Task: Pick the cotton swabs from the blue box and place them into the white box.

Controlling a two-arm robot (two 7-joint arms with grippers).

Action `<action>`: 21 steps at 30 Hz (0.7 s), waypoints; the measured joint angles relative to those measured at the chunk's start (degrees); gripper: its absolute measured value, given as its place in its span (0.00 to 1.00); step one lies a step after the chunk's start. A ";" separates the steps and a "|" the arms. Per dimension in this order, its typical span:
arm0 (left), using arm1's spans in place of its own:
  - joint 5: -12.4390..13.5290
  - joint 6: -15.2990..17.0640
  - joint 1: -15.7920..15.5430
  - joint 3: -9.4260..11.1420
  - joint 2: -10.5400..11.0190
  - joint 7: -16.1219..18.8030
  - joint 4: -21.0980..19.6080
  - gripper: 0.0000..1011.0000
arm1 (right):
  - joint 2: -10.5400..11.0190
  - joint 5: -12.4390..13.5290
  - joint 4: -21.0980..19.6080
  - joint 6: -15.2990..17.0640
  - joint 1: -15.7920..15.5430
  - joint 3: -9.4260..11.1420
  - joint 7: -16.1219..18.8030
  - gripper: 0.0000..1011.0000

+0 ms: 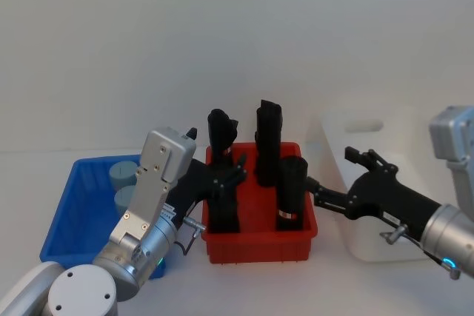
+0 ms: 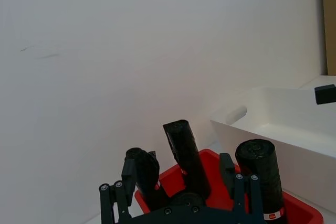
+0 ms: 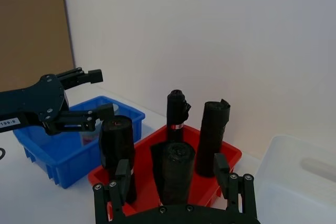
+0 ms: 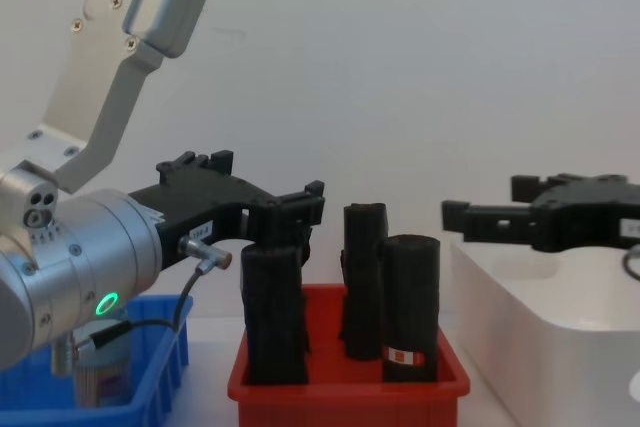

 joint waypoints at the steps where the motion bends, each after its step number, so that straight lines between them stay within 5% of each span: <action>1: 0.00 0.00 0.00 0.00 0.00 0.00 0.00 0.99 | -0.13 -0.42 0.23 0.27 0.28 -0.12 0.33 0.99; 10: 0.00 0.00 0.00 0.00 0.00 0.00 0.00 0.99 | -2.27 -5.48 3.36 1.29 3.29 -2.08 0.43 0.99; 21: 0.00 0.00 0.00 0.00 0.00 0.00 0.00 0.99 | -5.07 -10.90 6.67 1.24 4.88 -4.31 -6.02 0.99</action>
